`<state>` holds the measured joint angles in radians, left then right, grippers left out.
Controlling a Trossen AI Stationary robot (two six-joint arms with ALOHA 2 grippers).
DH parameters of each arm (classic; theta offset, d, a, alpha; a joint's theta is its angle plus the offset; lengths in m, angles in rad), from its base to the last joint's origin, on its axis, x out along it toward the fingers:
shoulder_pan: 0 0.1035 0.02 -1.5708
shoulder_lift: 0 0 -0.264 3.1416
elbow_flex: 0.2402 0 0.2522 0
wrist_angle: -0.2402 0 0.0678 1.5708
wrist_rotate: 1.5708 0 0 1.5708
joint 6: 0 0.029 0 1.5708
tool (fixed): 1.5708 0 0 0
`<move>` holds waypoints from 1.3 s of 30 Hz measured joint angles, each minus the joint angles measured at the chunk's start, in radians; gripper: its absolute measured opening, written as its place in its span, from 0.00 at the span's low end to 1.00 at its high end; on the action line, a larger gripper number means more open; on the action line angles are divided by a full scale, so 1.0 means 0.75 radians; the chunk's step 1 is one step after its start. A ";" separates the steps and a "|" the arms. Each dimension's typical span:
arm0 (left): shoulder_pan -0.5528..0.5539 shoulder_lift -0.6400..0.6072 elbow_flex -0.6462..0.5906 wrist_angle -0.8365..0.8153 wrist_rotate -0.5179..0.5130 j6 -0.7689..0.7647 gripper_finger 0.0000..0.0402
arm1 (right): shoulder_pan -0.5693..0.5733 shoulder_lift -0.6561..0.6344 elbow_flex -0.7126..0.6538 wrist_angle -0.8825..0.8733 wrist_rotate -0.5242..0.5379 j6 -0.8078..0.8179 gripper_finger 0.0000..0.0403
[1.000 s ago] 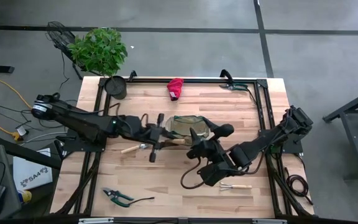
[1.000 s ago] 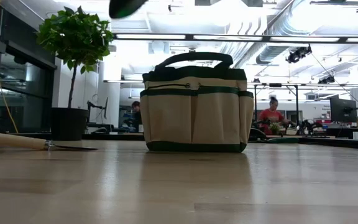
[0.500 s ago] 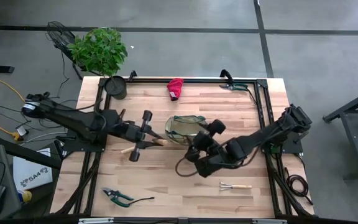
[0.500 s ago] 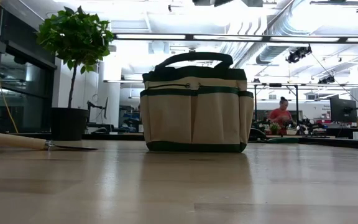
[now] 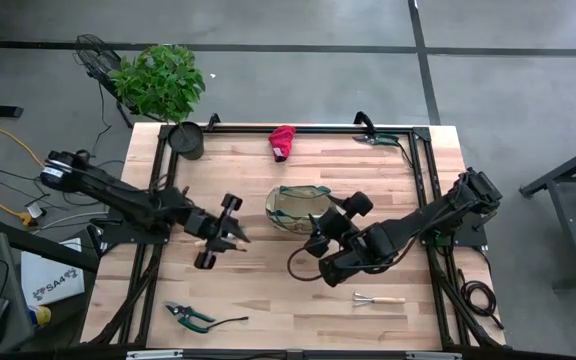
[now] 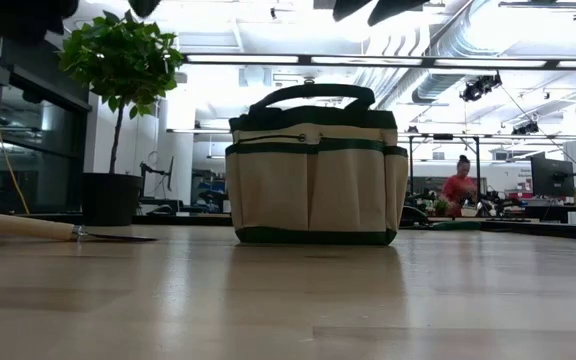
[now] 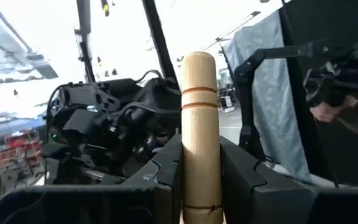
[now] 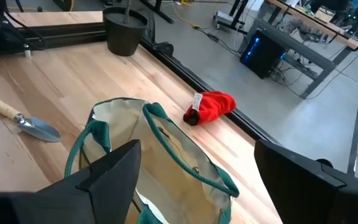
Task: Pick & Place Garden tools in Gardening bag
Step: Put the right trowel into the gardening bag
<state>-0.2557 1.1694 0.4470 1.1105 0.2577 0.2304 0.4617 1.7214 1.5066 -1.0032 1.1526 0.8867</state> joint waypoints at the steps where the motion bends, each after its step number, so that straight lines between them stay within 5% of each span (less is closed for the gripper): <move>1: 0.000 0.030 -0.002 0.021 0.020 0.019 0.16 | -0.004 0.000 0.000 -0.006 0.000 0.000 0.76; 13: 0.004 0.454 0.048 0.349 -0.051 0.098 0.16 | -0.009 0.000 -0.001 -0.008 0.030 0.010 0.76; 21: 0.074 0.661 0.197 0.382 0.037 0.106 0.16 | -0.009 0.000 -0.001 -0.024 0.024 0.009 0.76; 39: 0.294 0.780 0.279 0.397 0.275 0.056 0.16 | -0.009 0.001 -0.001 -0.102 0.021 -0.001 0.76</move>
<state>-0.0353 1.7546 0.6559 1.4086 0.4638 0.2726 0.4553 1.7218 1.5063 -1.0800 1.1683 0.8864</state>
